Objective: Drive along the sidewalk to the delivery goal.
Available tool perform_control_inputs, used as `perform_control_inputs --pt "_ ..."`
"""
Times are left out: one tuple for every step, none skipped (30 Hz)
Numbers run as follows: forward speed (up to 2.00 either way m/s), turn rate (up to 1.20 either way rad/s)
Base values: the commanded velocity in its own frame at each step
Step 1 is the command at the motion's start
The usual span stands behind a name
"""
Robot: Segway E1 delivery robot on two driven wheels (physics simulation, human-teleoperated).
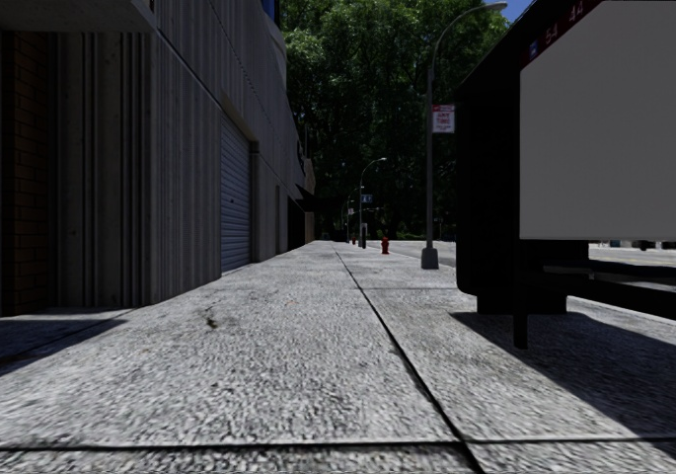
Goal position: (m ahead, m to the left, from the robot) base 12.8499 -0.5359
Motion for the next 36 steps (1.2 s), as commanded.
perform_control_inputs --pt "2.00 0.00" --pt "2.00 0.00" --pt "2.00 0.00" --pt "2.00 0.00" --pt "2.00 0.00" --pt "2.00 0.00" --pt "2.00 0.00" --pt "2.00 0.00" --pt "2.00 0.00" --pt "2.00 0.00" --pt "2.00 0.00" --pt "2.00 0.00" --pt "2.00 0.00" --pt "2.00 0.00" --pt "2.00 0.00" --pt "2.00 0.00" --pt "2.00 0.00" --pt "2.00 0.00" --pt "2.00 0.00" --pt "2.00 0.00" --pt "2.00 0.00" --pt "2.00 0.00" --pt "2.00 0.00" --pt "2.00 0.00" --pt "2.00 0.00" --pt "2.00 0.00" --pt "2.00 0.00" --pt "2.00 0.00" --pt "2.00 0.00" --pt "2.00 0.00" --pt "2.00 0.00" --pt "2.00 0.00" --pt "2.00 0.00" --pt "2.00 0.00" --pt "2.00 0.00" --pt "2.00 0.00"
